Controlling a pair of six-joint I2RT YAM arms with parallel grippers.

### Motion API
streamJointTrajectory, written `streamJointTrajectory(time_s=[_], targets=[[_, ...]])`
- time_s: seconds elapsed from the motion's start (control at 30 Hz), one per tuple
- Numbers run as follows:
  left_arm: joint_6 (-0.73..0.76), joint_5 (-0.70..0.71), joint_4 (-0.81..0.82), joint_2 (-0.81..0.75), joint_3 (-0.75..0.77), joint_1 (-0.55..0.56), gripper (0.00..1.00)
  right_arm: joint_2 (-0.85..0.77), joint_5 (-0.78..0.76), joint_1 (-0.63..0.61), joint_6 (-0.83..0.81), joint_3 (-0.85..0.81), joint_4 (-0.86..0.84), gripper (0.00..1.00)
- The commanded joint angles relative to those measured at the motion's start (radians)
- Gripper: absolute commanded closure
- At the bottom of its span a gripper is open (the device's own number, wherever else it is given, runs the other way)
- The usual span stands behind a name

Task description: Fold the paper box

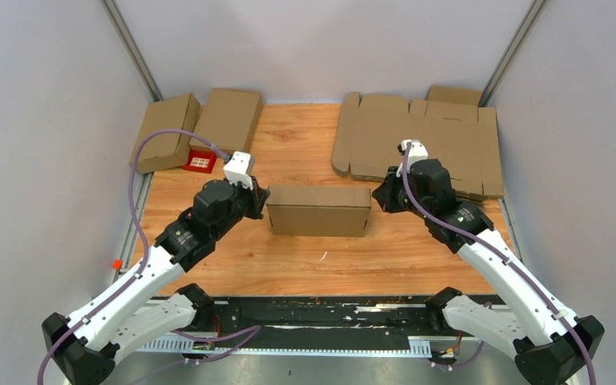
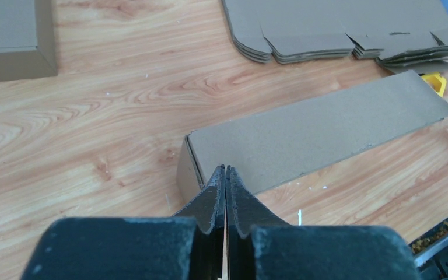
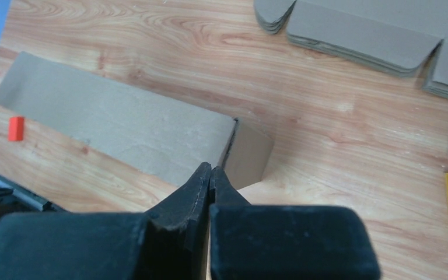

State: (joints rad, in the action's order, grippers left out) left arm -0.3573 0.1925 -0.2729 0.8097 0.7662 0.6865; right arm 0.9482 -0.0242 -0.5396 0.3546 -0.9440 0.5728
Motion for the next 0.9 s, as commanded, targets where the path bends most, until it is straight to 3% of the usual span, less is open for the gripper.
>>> streamJointTrajectory(time_s=[0.0,0.17,0.5,0.87], targets=[[0.006,-0.044,-0.003,0.015,0.024,-0.004,1.0,0.014,0.113,0.004,-0.016,-0.074,-0.002,1.0],[0.003,-0.029,0.002,0.021,0.013,-0.005,1.0,0.057,0.142,0.003,-0.016,-0.08,-0.016,1.0],[-0.028,-0.016,0.071,0.023,-0.157,-0.021,1.0,0.075,0.16,0.063,0.027,0.163,-0.13,1.0],[0.007,-0.036,0.013,0.028,0.005,-0.022,1.0,0.083,0.177,0.063,-0.003,-0.069,-0.049,1.0]])
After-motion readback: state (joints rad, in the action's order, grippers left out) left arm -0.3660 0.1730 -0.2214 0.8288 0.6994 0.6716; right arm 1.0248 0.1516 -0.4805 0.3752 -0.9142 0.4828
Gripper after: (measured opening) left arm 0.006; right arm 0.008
